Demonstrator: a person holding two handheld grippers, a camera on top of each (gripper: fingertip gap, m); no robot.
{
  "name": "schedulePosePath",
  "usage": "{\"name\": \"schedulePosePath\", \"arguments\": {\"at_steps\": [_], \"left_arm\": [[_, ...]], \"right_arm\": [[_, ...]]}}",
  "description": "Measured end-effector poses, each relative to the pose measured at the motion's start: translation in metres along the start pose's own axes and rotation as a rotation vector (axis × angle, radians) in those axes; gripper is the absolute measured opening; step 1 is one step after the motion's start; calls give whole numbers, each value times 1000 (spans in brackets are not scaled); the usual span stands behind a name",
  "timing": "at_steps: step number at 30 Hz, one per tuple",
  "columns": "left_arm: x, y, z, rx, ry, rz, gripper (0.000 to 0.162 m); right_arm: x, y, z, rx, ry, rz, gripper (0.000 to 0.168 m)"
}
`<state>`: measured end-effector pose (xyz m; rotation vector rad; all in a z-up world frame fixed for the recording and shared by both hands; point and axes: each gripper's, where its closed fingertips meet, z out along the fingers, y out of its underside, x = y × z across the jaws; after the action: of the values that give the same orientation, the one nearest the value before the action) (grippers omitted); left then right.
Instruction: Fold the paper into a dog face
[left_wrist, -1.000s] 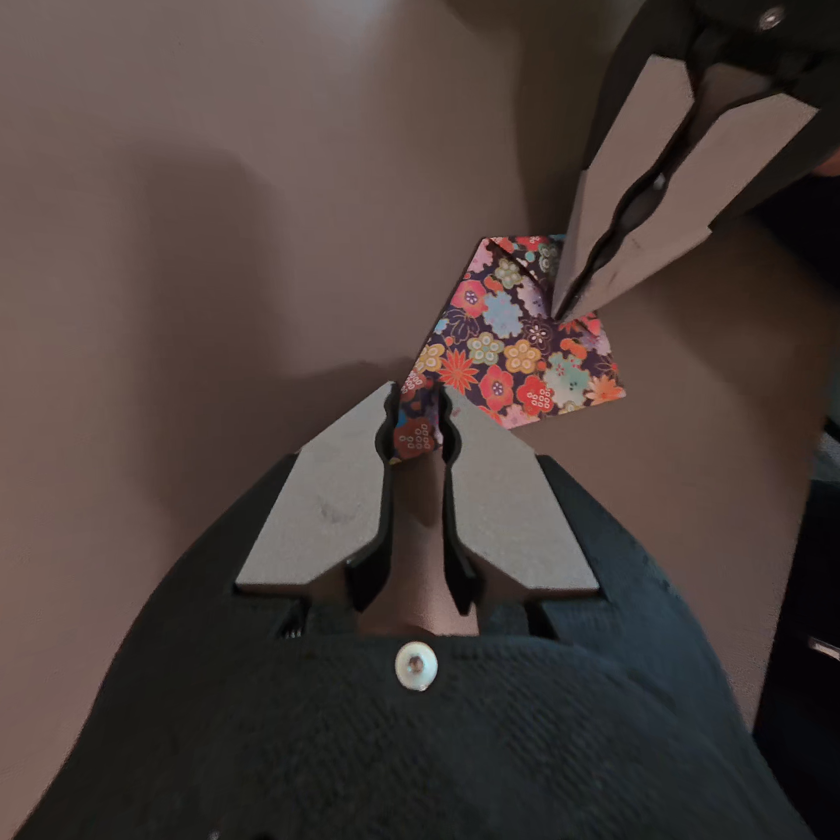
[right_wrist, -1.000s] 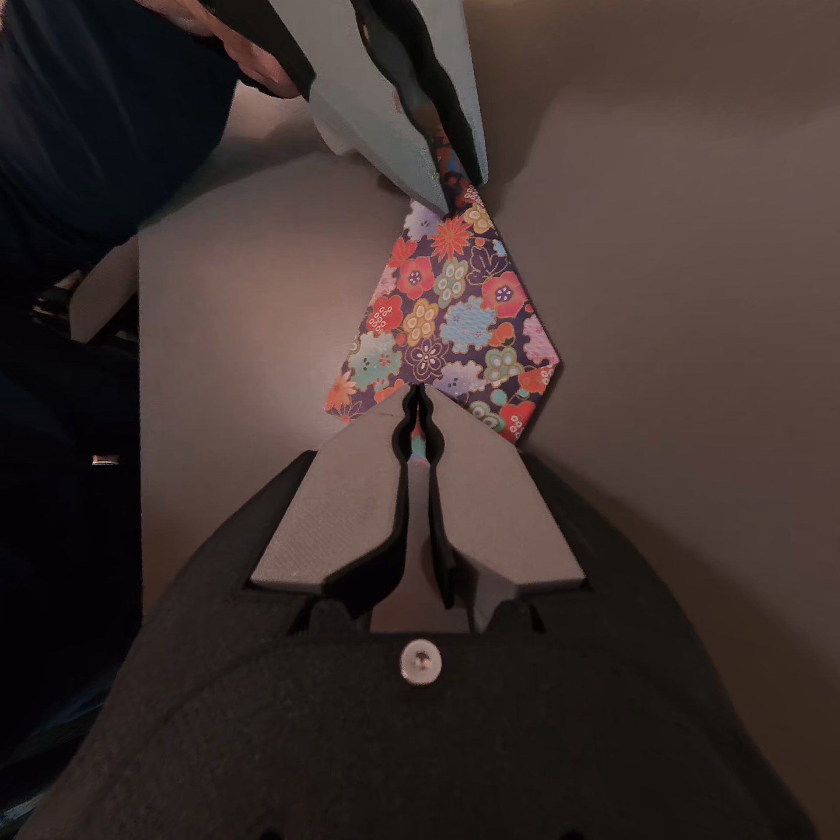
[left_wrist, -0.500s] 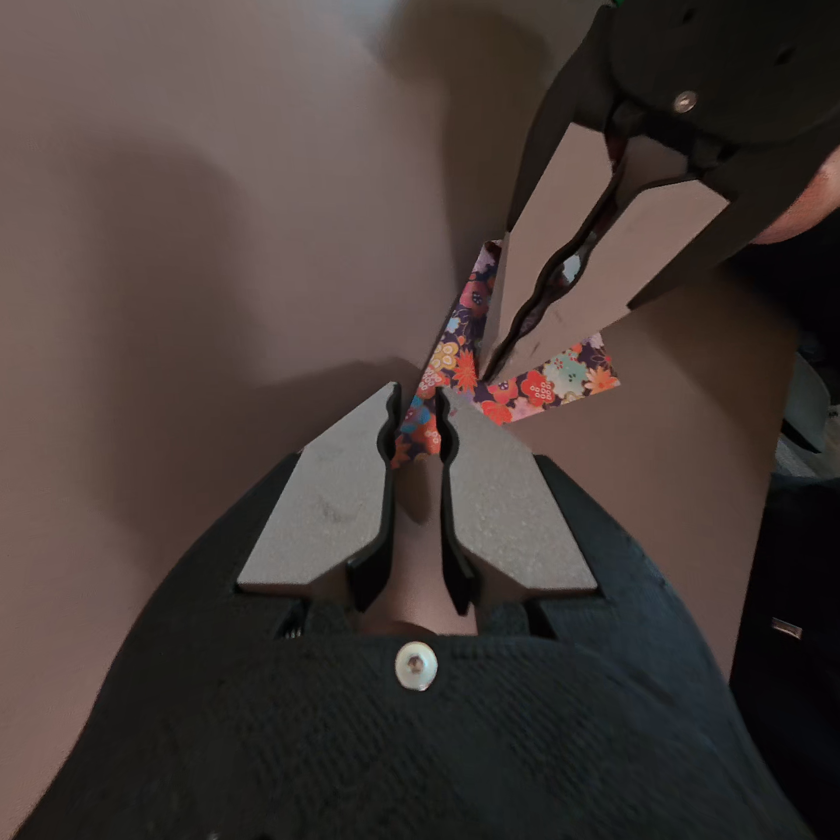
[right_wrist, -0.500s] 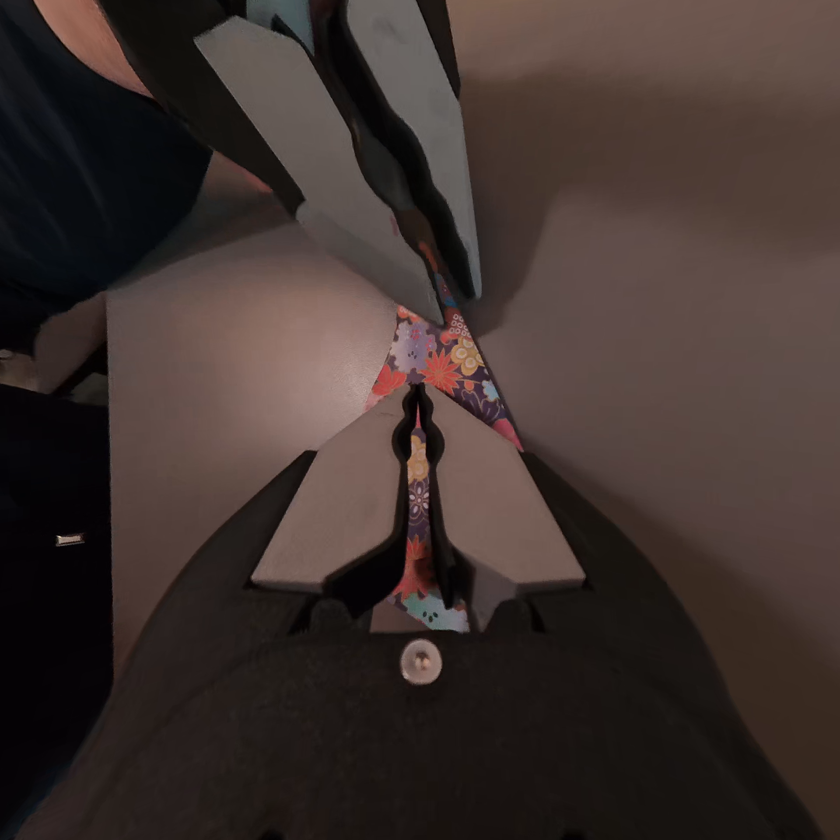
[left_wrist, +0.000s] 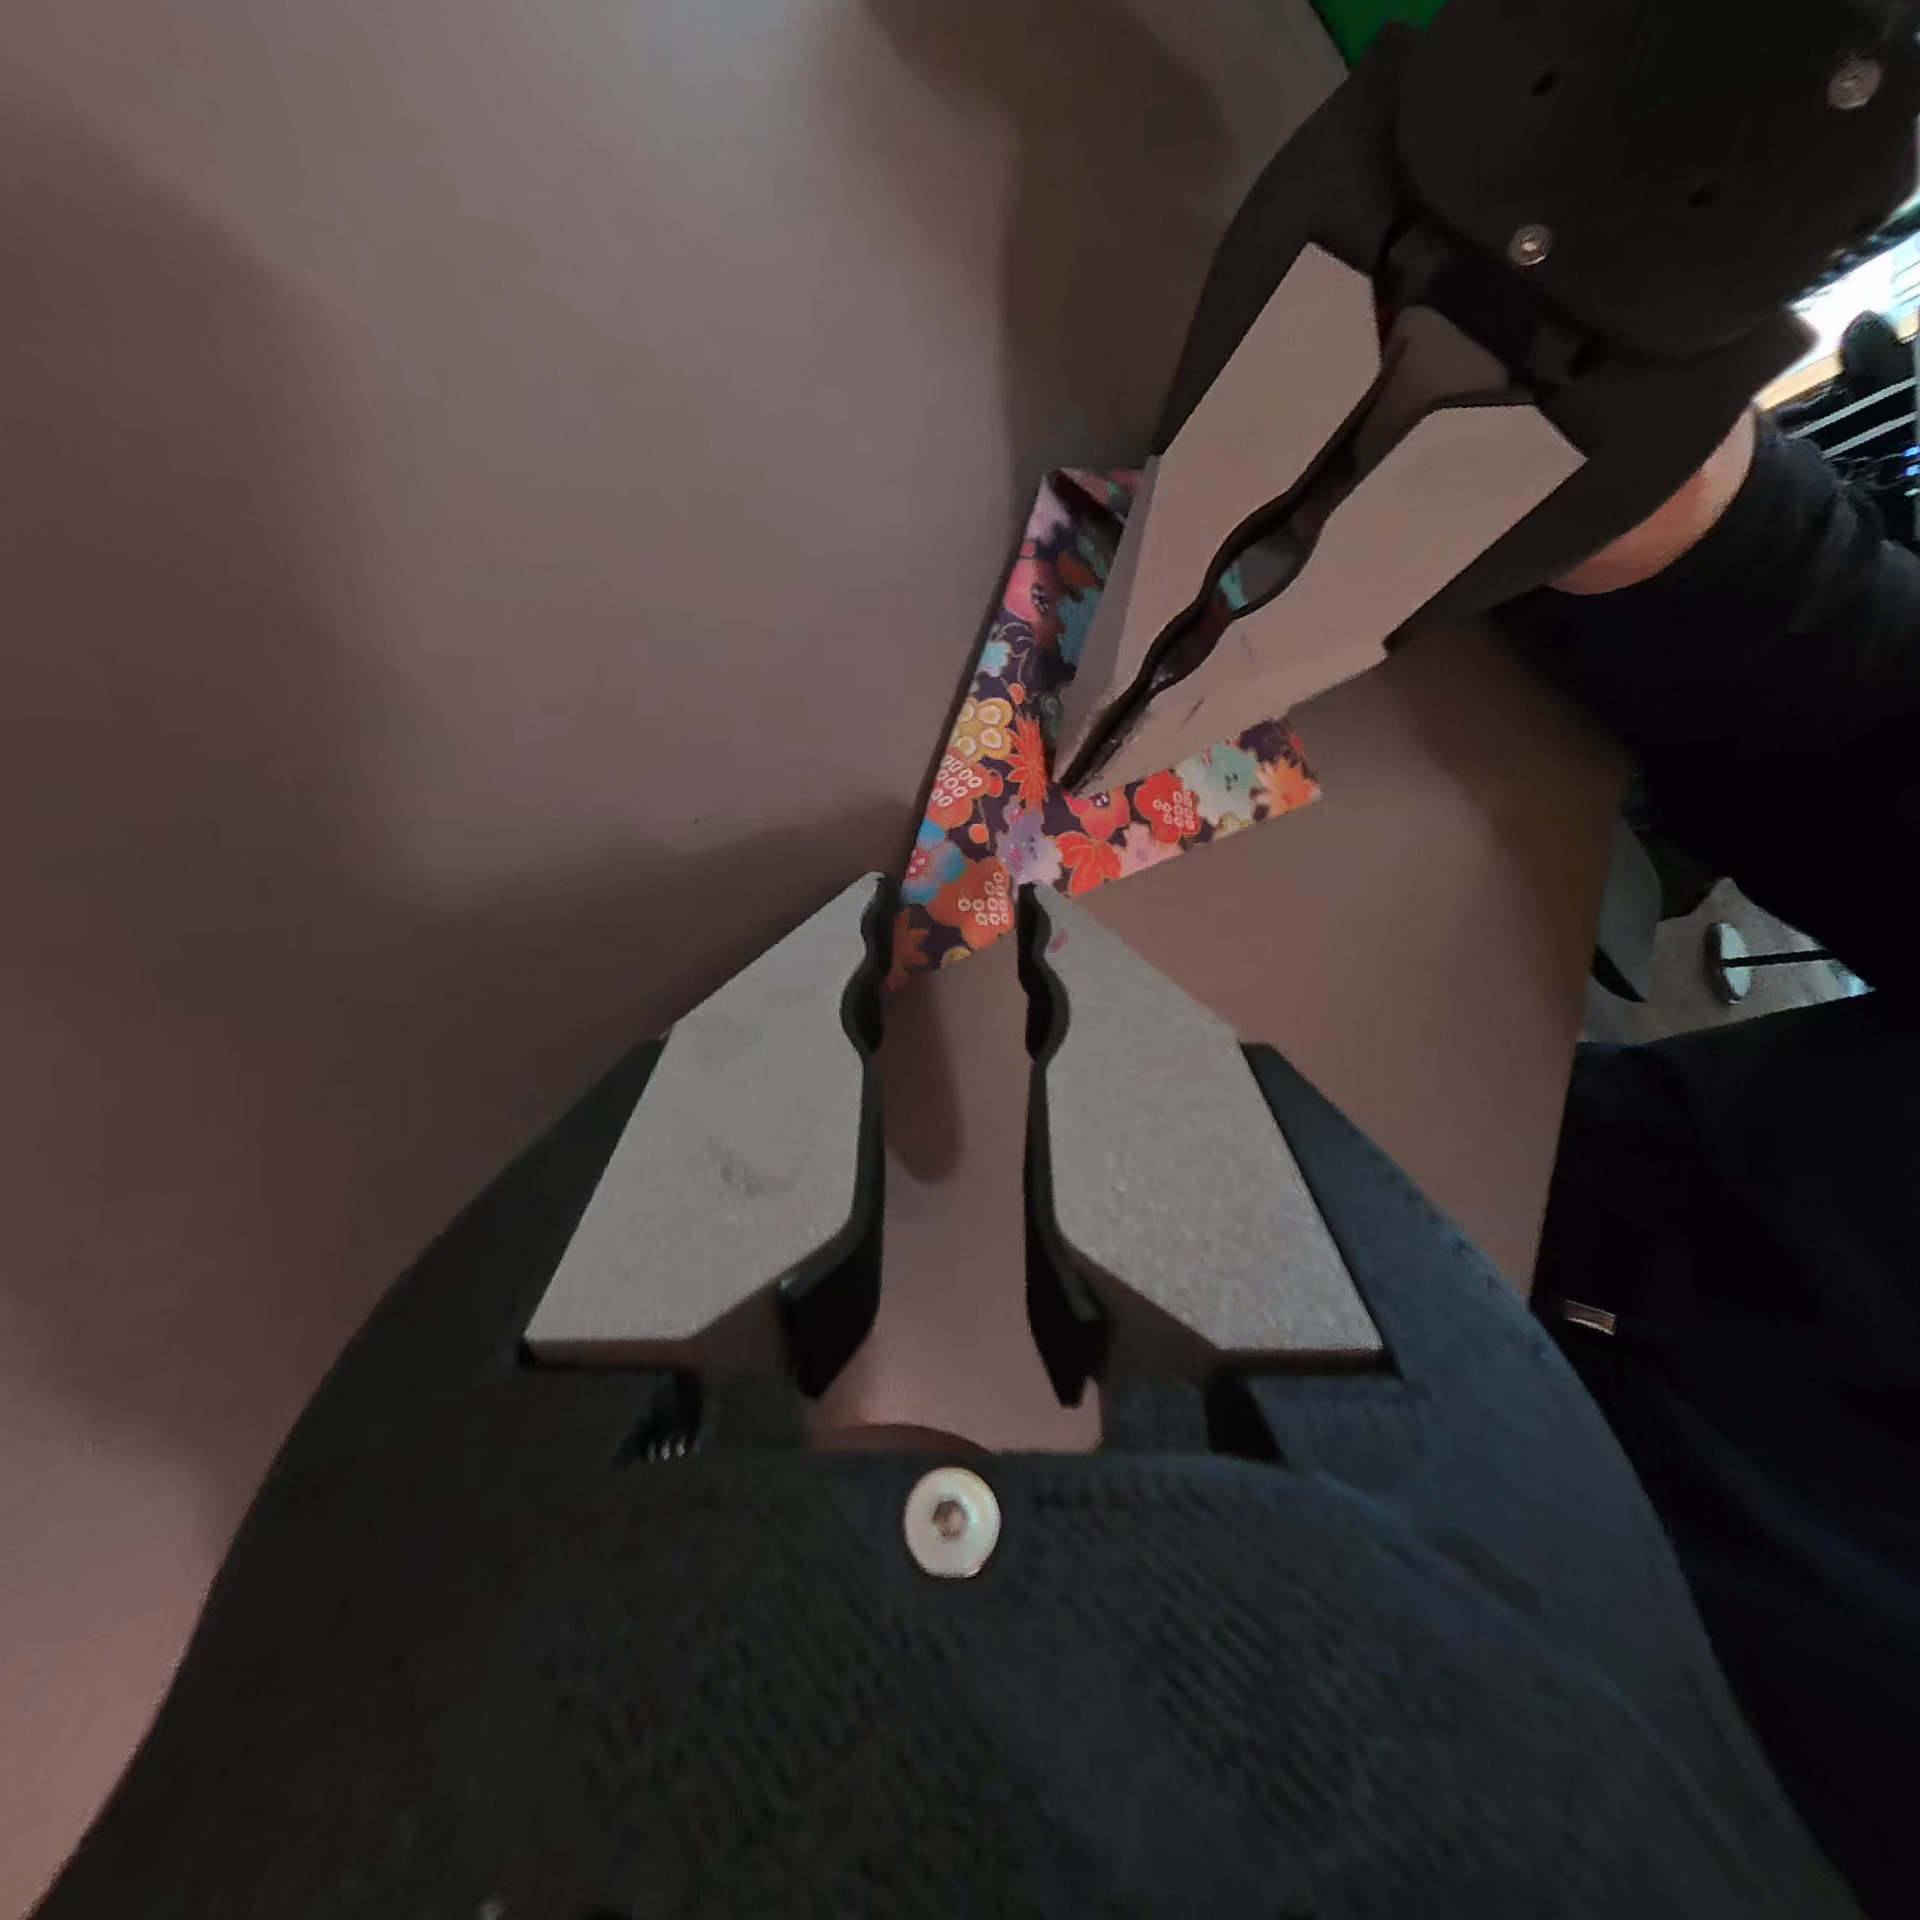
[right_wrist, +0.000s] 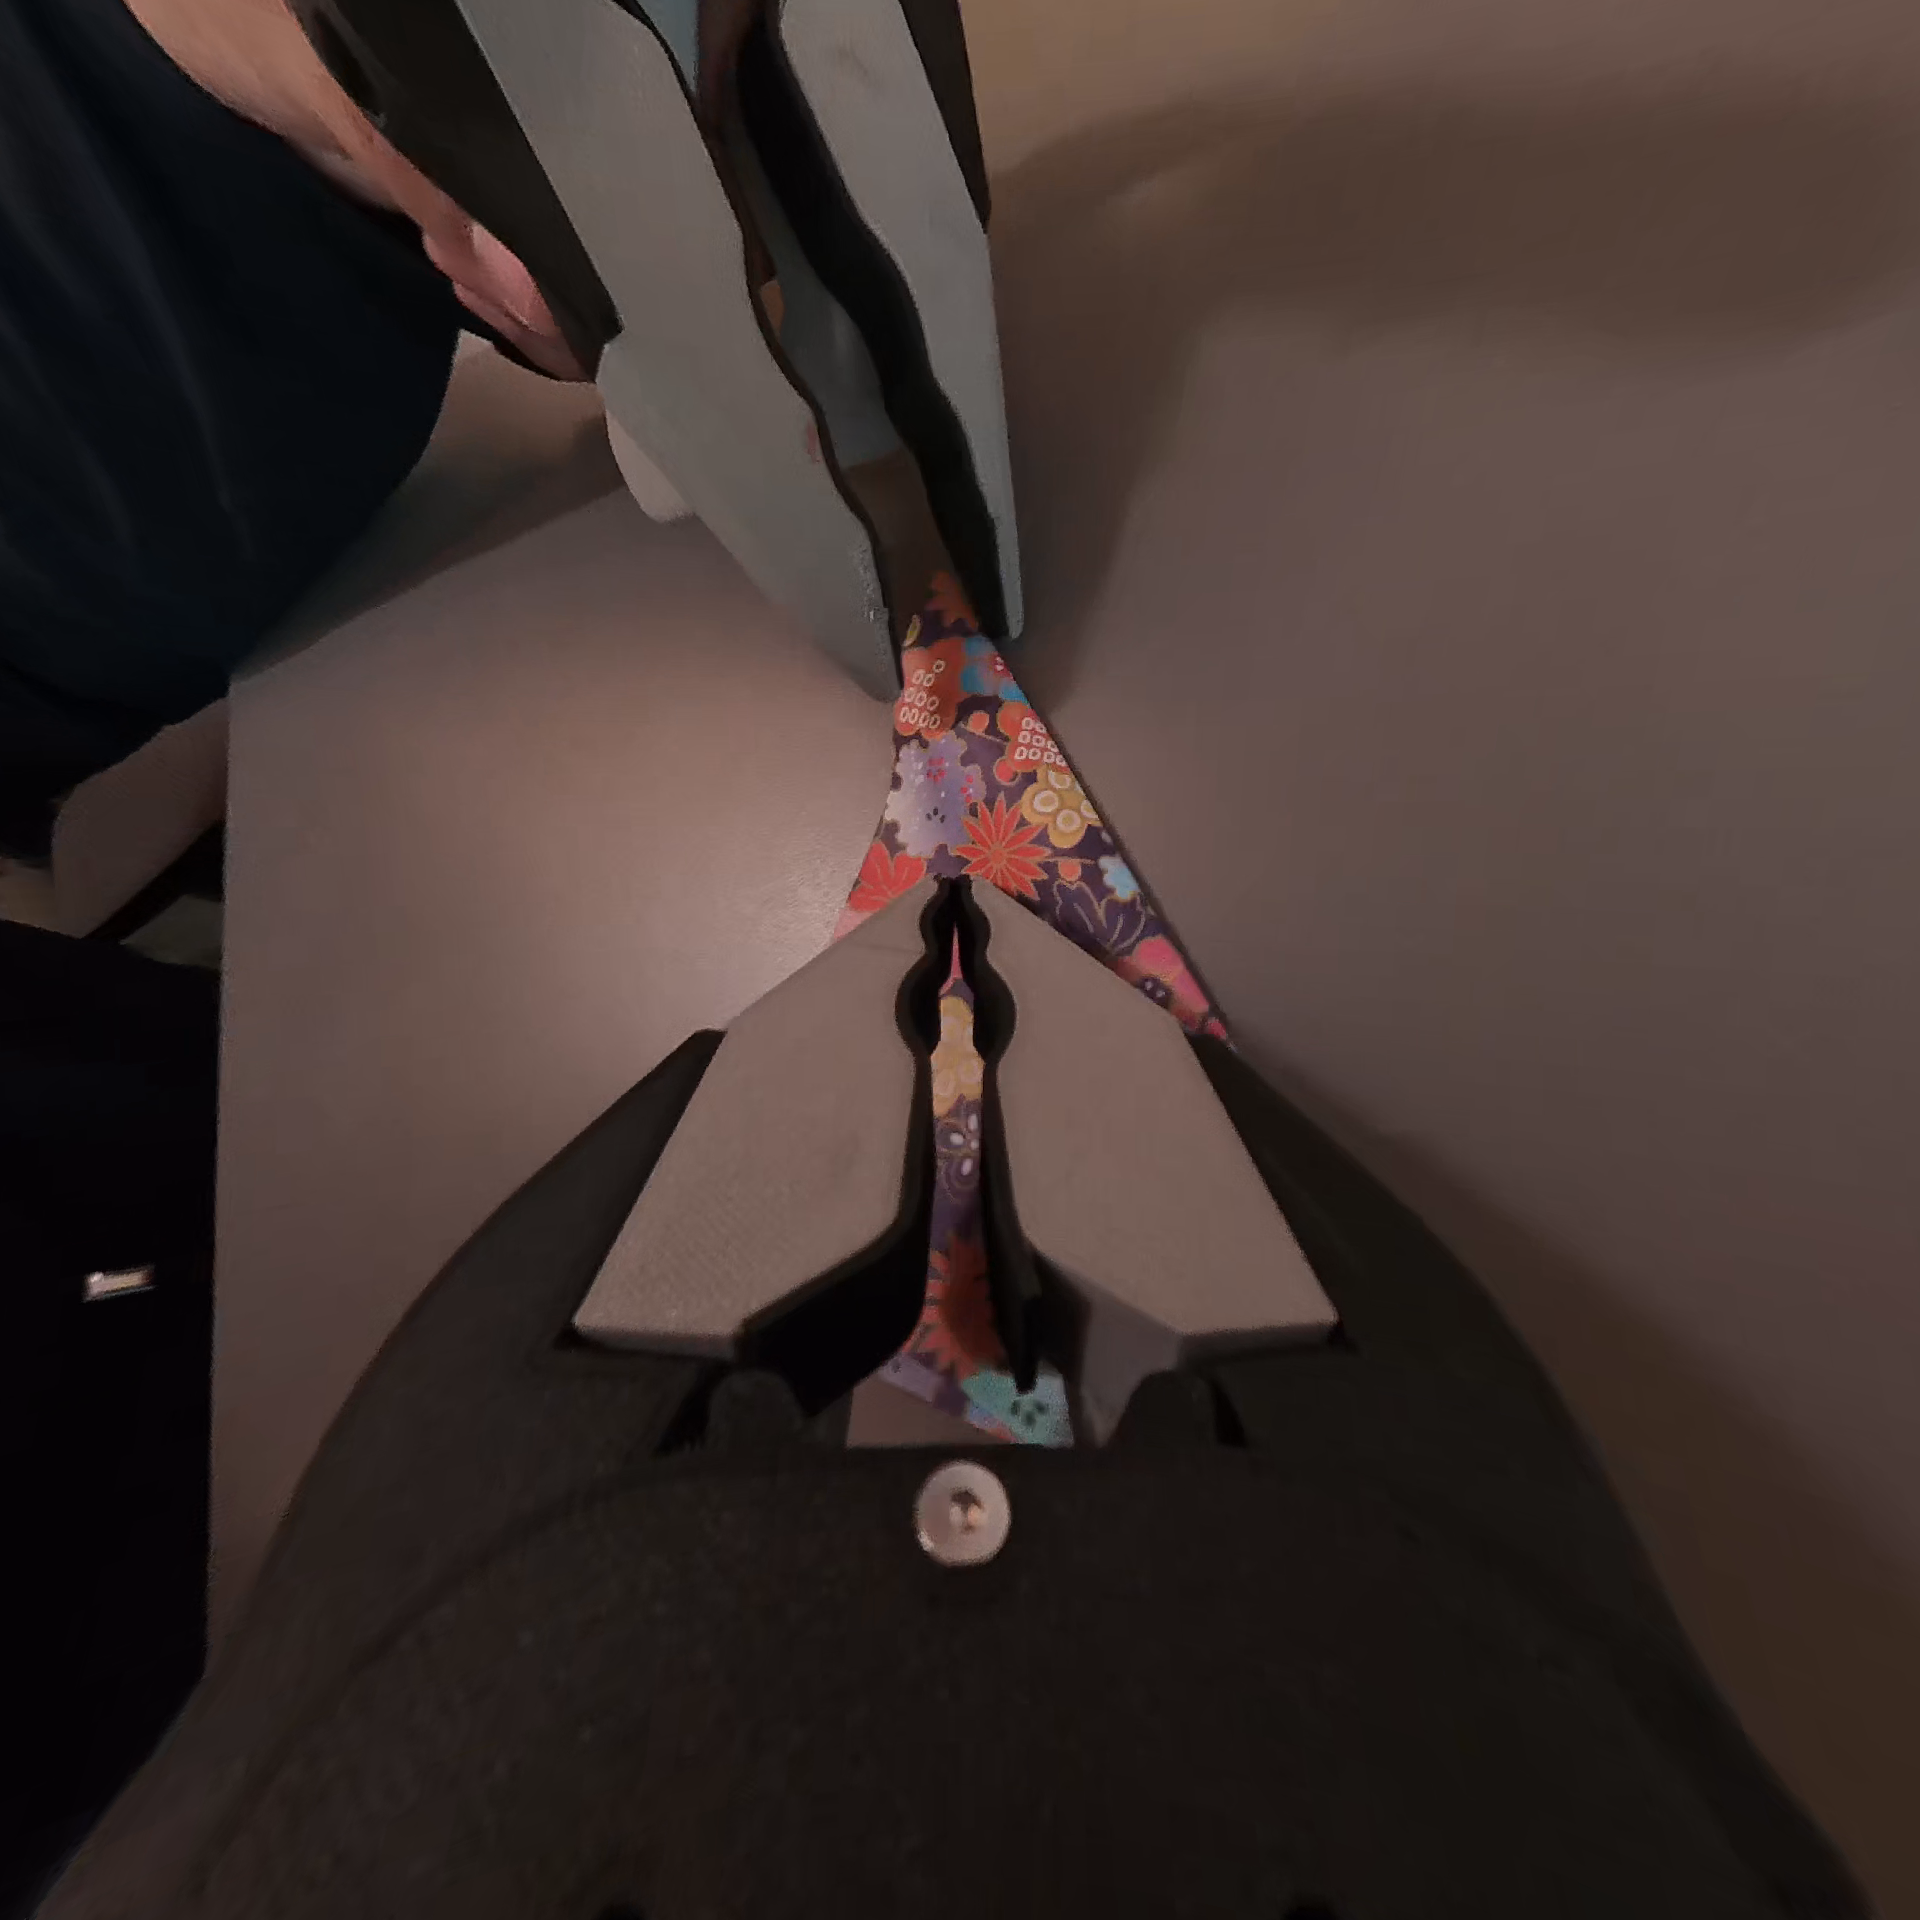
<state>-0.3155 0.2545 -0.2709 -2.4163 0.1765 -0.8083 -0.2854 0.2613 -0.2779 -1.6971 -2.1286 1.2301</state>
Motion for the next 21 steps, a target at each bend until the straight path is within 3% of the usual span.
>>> {"name": "schedulePosePath", "arguments": {"at_steps": [10,21], "left_arm": [[-3,3,2,-19,-38,49,5],[-10,-3,1,-4,-95,94,3]], "right_arm": [[3,-4,3,47,265,-33,0],[-3,-5,8,35,348,-93,0]]}}
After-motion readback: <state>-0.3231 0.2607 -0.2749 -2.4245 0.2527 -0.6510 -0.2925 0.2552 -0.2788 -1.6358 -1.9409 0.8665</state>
